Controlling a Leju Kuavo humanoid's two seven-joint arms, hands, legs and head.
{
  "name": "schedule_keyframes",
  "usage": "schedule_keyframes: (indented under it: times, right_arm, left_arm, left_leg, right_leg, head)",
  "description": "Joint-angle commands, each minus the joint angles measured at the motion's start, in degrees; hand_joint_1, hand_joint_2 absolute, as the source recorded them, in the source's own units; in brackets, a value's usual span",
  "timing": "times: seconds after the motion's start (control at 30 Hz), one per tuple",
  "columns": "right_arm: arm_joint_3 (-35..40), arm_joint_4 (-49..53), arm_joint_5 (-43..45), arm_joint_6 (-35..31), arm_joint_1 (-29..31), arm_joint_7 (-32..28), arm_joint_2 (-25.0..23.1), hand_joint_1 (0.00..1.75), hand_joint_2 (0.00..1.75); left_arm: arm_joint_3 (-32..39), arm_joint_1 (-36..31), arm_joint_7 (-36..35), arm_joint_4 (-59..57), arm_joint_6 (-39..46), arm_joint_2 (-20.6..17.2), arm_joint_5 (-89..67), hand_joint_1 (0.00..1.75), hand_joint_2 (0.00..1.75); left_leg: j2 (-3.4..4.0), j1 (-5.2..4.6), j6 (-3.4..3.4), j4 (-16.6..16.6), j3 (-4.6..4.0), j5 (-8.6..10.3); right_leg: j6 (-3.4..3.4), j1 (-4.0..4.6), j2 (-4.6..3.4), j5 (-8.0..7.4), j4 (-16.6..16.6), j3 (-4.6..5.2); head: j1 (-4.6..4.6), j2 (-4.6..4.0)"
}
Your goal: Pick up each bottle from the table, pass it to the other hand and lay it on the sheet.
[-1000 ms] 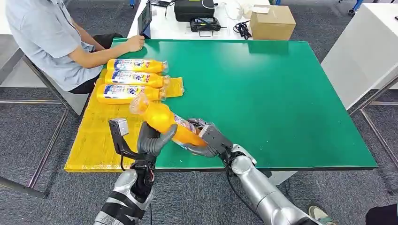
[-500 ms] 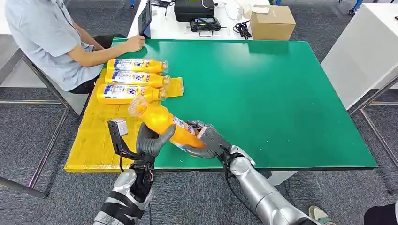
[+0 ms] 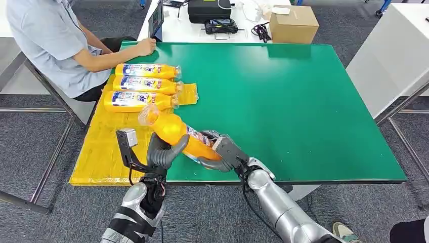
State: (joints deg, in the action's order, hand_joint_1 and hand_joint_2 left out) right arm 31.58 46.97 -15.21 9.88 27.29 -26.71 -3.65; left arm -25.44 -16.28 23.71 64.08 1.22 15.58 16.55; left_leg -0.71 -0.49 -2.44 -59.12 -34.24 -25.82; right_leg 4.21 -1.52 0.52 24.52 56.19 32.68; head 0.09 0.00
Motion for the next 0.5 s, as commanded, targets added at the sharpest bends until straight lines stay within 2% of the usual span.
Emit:
schedule_keyframes:
  times: [0.03,0.07,0.1,0.13,0.17,0.2,0.23,0.27,0.33,0.5]
  right_arm:
    - [2.33,-3.56,-0.5,0.15,1.89,-0.23,0.37,1.75,1.75]
    - [2.31,-3.54,-0.49,0.15,1.98,-0.23,0.33,1.75,1.75]
    - [1.96,-3.7,-0.37,0.0,1.97,-0.18,0.2,1.52,1.75]
    - [1.56,-3.71,-0.25,-0.2,1.87,-0.12,0.15,1.15,1.75]
    - [1.25,-3.69,-0.08,-0.36,1.78,-0.06,0.1,0.0,1.75]
    - [-6.5,-2.18,0.16,-7.9,-1.21,4.22,-0.57,0.0,0.0]
    - [-10.23,0.79,1.8,-15.88,-4.4,1.8,3.49,0.0,0.0]
    - [-12.88,1.42,2.62,-13.8,-5.49,0.48,4.76,0.0,0.0]
    - [-16.33,1.55,0.41,-11.73,-6.26,-0.72,4.52,0.0,0.0]
    - [-16.62,1.07,-2.18,-11.3,-6.41,-0.54,2.42,0.0,0.0]
  left_arm:
    - [-1.07,-3.46,0.02,-3.53,0.13,-0.43,0.16,1.75,1.75]
    - [-1.07,-3.47,0.02,-3.53,0.13,-0.43,0.16,1.75,1.75]
    - [-1.02,-3.47,0.02,-3.6,0.13,-0.55,0.16,1.75,1.75]
    - [-0.84,-3.38,0.1,-3.52,0.18,-0.65,0.2,1.75,1.75]
    - [-0.73,-3.33,0.15,-3.44,0.21,-0.71,0.23,1.75,1.75]
    - [-0.85,-2.56,3.85,-1.17,7.46,-2.66,-6.93,1.75,1.75]
    - [0.39,0.29,2.77,4.25,8.45,-5.8,-6.94,1.75,1.75]
    - [1.6,1.71,1.52,6.91,6.9,-6.85,-6.94,1.75,1.75]
    - [3.47,2.89,0.34,8.23,4.76,-6.32,-7.82,1.75,1.75]
    - [2.88,2.51,0.34,7.16,4.34,-4.84,-8.02,1.75,1.75]
  left_leg:
    - [0.04,0.09,0.14,0.0,0.11,-0.03]
    - [0.05,0.12,0.17,0.0,0.13,-0.04]
    - [0.02,0.08,0.11,-0.01,0.07,-0.02]
    - [0.05,0.11,0.16,-0.01,0.11,-0.03]
    - [0.08,0.13,0.2,-0.02,0.16,-0.05]
    - [0.05,0.09,0.15,-0.01,0.11,-0.04]
    - [0.08,0.13,0.18,-0.01,0.14,-0.05]
    - [-0.13,0.08,0.12,0.12,0.17,0.02]
    - [-0.13,0.06,0.1,0.12,0.14,0.03]
    - [-0.02,0.05,0.08,-0.01,-0.09,-0.04]
  right_leg:
    - [-0.19,0.1,-0.02,0.02,-0.02,-0.12]
    - [-0.23,0.13,-0.03,0.01,-0.05,-0.16]
    - [-0.16,0.08,-0.01,0.01,-0.02,-0.08]
    - [-0.21,0.12,-0.03,0.01,-0.03,-0.12]
    - [-0.27,0.14,-0.06,0.02,-0.02,-0.17]
    - [-0.2,0.11,-0.03,0.02,-0.01,-0.12]
    - [-0.24,0.14,-0.06,0.02,-0.03,-0.15]
    - [-0.17,0.09,0.14,0.02,-0.14,-0.24]
    - [-0.14,0.06,0.14,0.02,-0.15,-0.15]
    - [-0.11,0.06,-0.02,-0.01,0.0,0.02]
  head:
    - [0.0,0.0]
    - [0.0,0.0]
    - [0.0,0.0]
    - [0.0,0.0]
    - [0.0,0.0]
    - [0.0,0.0]
    - [0.0,0.0]
    - [0.0,0.0]
    - [0.0,0.0]
    - [0.02,0.0]
